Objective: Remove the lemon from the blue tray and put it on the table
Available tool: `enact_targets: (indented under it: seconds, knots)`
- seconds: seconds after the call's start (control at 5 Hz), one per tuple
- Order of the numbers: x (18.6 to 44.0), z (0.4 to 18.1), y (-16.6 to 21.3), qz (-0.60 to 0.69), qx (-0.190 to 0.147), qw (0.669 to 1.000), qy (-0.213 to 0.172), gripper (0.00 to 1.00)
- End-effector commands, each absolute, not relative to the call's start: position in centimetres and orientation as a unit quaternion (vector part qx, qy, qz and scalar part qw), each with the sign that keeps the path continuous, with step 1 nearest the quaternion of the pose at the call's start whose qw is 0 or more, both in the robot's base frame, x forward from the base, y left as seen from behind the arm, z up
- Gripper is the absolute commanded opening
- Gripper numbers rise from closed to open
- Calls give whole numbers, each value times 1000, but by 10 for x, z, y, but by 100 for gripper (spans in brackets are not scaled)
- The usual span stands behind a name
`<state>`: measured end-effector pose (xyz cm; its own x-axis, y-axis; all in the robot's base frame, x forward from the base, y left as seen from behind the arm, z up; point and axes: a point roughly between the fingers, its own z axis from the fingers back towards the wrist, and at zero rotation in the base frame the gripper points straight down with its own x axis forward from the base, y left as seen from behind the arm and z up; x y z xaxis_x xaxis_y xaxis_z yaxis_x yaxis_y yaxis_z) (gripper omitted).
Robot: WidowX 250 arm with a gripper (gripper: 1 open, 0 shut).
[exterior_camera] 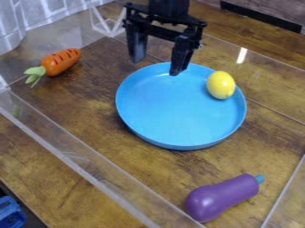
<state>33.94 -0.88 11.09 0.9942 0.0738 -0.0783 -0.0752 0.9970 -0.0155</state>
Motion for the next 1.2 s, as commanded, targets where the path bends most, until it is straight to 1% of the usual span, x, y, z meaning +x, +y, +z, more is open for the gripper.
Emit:
enact_targets:
  seconds: [0.0, 0.2, 0.4, 0.6, 1.0]
  knots:
    - [357, 125, -13, 34, -12, 999, 7, 100]
    - [371, 119, -22, 24, -14, 1000, 3, 100]
    - [381, 118, -31, 8, -19, 1000, -6, 100]
    - [385, 118, -35, -9, -20, 1000, -9, 100]
    - [394, 100, -65, -47, -21, 998, -24, 100]
